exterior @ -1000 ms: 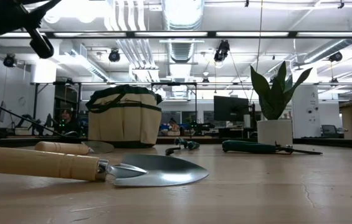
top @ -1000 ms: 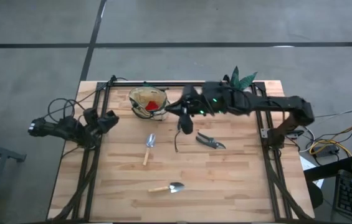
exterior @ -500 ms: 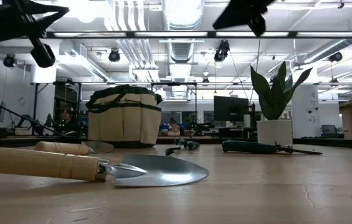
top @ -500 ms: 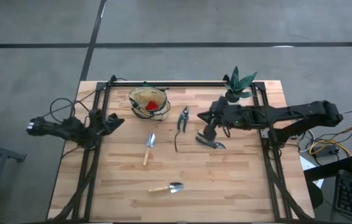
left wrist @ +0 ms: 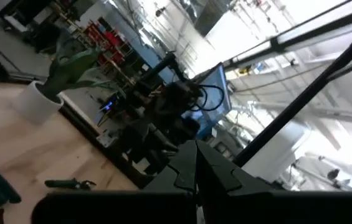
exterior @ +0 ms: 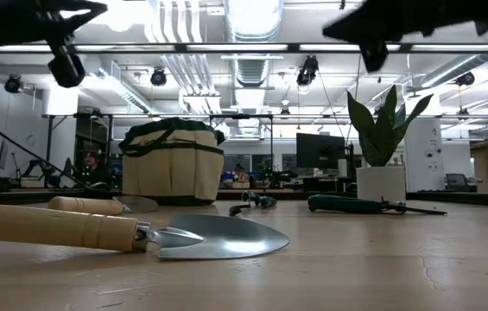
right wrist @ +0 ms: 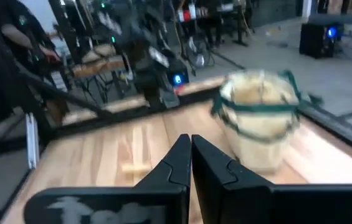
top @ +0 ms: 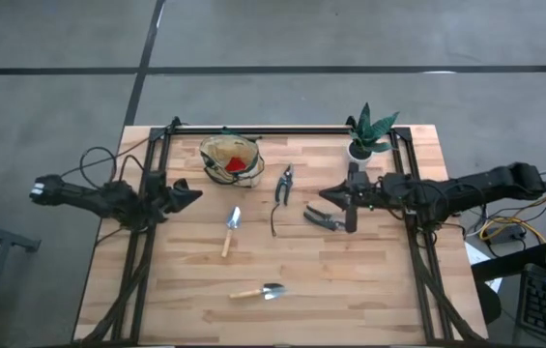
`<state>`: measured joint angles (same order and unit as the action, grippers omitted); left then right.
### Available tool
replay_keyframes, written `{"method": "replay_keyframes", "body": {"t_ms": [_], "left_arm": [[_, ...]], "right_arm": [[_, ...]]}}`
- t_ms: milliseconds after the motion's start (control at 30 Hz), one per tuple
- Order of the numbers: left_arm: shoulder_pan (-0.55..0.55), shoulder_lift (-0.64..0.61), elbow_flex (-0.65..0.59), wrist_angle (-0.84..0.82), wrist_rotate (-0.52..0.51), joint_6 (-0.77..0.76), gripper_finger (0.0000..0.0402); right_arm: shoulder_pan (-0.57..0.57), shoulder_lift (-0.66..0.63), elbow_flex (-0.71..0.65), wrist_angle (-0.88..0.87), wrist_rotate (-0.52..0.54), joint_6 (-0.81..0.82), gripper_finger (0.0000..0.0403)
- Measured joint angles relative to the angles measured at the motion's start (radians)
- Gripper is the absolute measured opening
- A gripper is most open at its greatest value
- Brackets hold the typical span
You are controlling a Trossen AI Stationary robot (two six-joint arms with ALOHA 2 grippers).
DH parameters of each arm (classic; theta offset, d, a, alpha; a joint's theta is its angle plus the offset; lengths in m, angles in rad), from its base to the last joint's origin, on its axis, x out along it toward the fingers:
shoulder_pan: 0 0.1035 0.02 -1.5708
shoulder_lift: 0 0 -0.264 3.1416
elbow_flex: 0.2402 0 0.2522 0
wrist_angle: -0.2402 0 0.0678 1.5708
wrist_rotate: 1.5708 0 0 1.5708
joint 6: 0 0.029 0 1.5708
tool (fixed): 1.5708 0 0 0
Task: Pick & Place Garden tools in Gardening bag
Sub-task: Put the top trowel into the gardening bag
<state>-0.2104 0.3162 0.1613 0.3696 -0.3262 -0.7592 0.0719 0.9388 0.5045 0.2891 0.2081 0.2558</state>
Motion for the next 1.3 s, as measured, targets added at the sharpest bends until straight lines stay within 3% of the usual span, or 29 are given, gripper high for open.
{"method": "replay_keyframes", "body": {"t_ms": [267, 367, 767, 900, 1067, 1300], "left_arm": [[0.0, 0.138, 0.218, -0.486, 0.062, -0.105, 0.0007], [0.0, 0.192, 0.293, -0.63, 0.1, -0.077, 0.0007], [-0.003, 0.386, 0.328, -0.673, 0.218, -0.034, 0.0007], [-0.001, 0.468, 0.35, -0.678, 0.326, 0.046, 0.0011], [0.0, 0.586, 0.414, -0.746, 0.362, 0.014, 0.0059], [0.006, 0.75, 0.45, -0.783, 0.288, -0.182, 0.0154]], "right_arm": [[0.0, -0.072, -0.14, 0.124, -0.054, 0.007, 0.0008], [0.0, -0.092, -0.179, 0.189, -0.1, -0.01, 0.0008], [0.0, -0.102, -0.242, 0.197, -0.112, 0.082, 0.0009], [0.0, -0.099, -0.245, 0.196, -0.112, 0.085, 0.0009], [0.0, -0.099, -0.245, 0.196, -0.112, 0.085, 0.0009], [0.0, -0.098, -0.245, 0.196, -0.112, 0.085, 0.0009]]}}
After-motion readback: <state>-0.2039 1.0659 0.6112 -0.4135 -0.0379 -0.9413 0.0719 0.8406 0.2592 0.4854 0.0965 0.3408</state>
